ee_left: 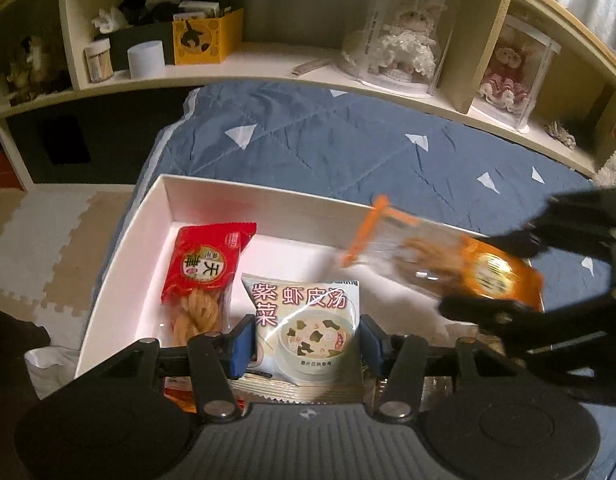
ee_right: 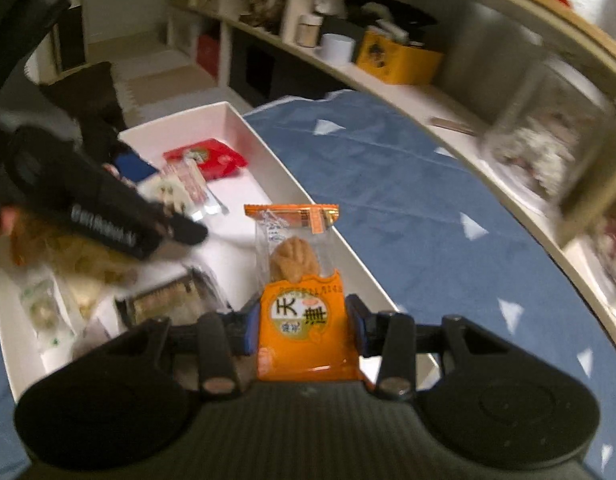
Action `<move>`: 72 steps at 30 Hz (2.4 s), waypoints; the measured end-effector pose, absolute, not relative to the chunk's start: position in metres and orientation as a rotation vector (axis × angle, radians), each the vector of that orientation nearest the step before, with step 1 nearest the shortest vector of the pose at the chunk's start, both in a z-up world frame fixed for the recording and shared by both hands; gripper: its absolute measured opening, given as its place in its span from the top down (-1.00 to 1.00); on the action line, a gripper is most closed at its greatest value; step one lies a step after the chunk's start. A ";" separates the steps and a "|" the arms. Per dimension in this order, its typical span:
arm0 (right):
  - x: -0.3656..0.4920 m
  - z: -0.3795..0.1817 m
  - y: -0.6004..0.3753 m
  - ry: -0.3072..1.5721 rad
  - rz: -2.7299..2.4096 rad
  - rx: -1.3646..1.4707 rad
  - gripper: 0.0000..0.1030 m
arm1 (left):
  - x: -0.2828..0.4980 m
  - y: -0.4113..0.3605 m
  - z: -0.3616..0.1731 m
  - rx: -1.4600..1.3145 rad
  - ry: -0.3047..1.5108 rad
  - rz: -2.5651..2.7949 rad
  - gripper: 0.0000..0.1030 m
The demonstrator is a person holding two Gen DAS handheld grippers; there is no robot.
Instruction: Organize snacks
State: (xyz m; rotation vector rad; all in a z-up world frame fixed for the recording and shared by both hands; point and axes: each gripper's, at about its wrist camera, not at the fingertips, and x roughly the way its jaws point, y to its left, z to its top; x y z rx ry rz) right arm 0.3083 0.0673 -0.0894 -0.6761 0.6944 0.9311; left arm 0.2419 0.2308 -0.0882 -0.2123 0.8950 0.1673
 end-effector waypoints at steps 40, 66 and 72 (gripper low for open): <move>0.306 -0.080 0.009 0.818 0.683 -0.223 -0.38 | 0.221 0.201 -0.067 -0.135 0.888 0.181 -0.92; 0.195 -0.031 -0.060 0.633 0.449 -0.028 -0.98 | 0.121 0.157 0.010 -0.093 0.725 0.273 -1.00; 0.160 -0.020 -0.070 0.593 0.409 -0.006 -0.99 | 0.090 0.142 0.021 -0.044 0.707 0.271 -1.00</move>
